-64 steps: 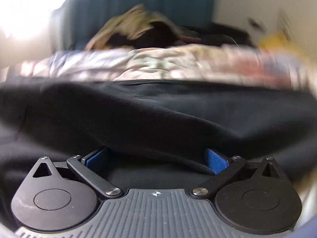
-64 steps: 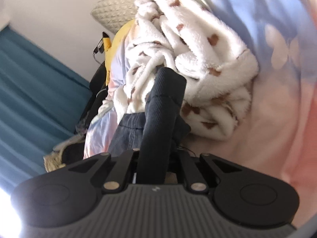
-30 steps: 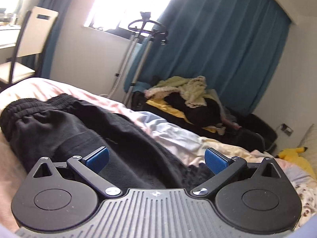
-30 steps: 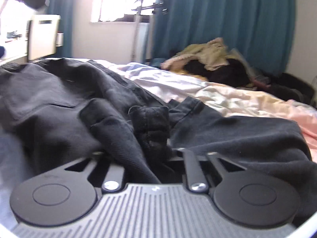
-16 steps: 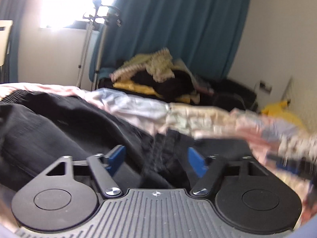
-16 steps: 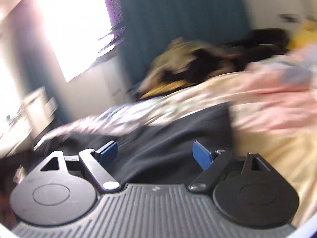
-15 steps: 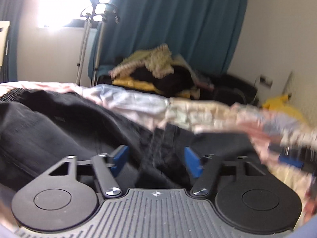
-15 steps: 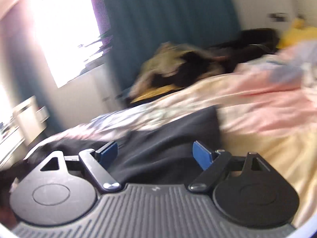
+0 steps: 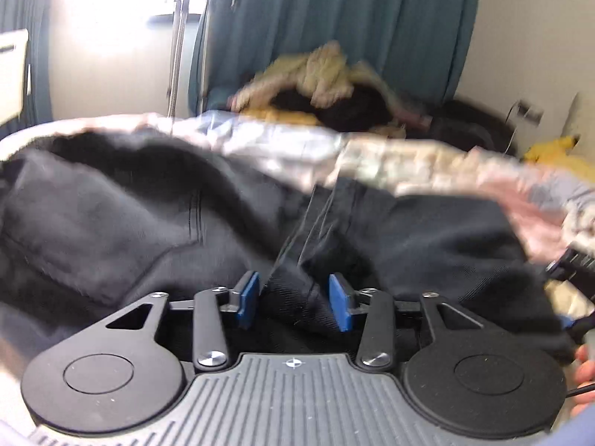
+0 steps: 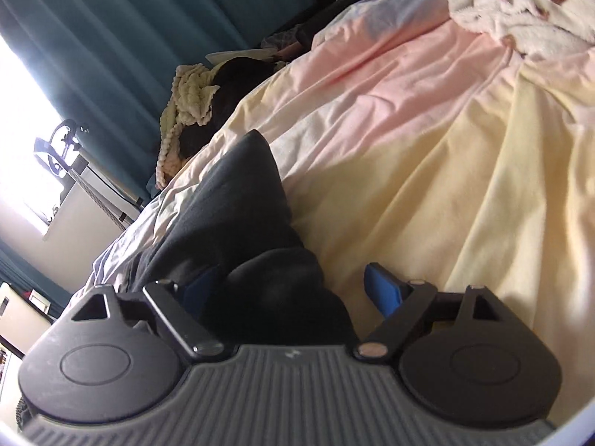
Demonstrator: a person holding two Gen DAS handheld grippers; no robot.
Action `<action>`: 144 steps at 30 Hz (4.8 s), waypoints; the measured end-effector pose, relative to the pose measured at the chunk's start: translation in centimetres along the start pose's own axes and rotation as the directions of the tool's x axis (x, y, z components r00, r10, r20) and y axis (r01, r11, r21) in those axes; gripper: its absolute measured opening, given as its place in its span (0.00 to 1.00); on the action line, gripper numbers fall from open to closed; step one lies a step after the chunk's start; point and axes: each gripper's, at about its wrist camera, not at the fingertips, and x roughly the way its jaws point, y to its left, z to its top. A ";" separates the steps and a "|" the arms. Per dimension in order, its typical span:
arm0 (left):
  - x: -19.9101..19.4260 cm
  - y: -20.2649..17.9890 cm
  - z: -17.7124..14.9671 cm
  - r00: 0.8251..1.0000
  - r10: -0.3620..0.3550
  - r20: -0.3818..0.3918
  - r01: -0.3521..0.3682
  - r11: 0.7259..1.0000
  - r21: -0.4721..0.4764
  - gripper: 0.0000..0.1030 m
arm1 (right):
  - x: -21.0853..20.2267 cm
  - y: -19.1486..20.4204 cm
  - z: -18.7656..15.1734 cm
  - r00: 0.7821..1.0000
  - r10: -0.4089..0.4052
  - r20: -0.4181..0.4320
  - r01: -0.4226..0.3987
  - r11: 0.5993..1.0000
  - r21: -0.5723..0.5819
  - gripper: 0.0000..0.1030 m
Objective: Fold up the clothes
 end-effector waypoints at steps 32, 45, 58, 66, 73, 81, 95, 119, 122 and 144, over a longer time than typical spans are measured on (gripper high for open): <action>2.9 4.4 0.8 0.963 -0.270 0.002 0.224 0.797 -0.561 0.19 | -0.8 -0.4 -0.3 1.000 0.011 -0.008 -0.010 0.996 0.092 0.86; 2.7 5.7 -2.9 0.960 -0.205 -0.189 0.079 0.851 -0.519 0.19 | -3.6 0.0 0.7 0.978 0.169 0.123 -0.176 0.983 0.043 0.91; 2.3 5.3 -2.1 0.963 -0.196 -0.184 0.075 0.852 -0.519 0.21 | -1.0 1.8 0.2 0.911 0.411 0.028 -0.410 0.912 -0.023 0.96; 2.4 4.6 -1.7 0.967 -0.191 -0.167 0.090 0.874 -0.477 0.21 | 0.9 3.7 -0.9 0.949 0.315 -0.031 -0.316 0.939 -0.139 0.91; -0.2 2.5 -0.5 0.978 -0.182 -0.099 0.136 0.926 -0.352 0.41 | 1.4 5.3 -0.5 0.988 0.146 0.049 -0.122 0.936 -0.329 0.24; -2.1 1.6 1.0 0.993 -0.088 0.074 0.104 0.962 -0.252 0.63 | -2.7 5.2 2.2 0.964 0.188 0.191 -0.146 0.966 -0.215 0.15; 3.2 -8.4 -1.7 0.961 -0.193 -0.199 0.207 0.977 0.053 0.62 | -15.7 2.2 7.2 0.855 0.268 0.444 -0.212 0.962 -0.171 0.15; -8.6 -2.5 2.2 0.998 -0.057 0.038 0.053 0.994 0.090 0.87 | -14.2 4.6 5.8 0.857 0.187 0.480 -0.018 0.942 -0.334 0.17; -9.5 0.0 3.7 0.997 -0.038 0.063 0.036 0.998 0.042 0.87 | -13.5 8.4 4.7 0.844 0.253 0.473 -0.015 0.893 -0.451 0.18; -10.9 22.5 5.0 0.928 0.351 0.128 -0.173 0.709 -0.684 0.88 | 7.0 30.5 -20.5 0.907 0.393 -0.148 -0.300 0.360 -0.883 0.21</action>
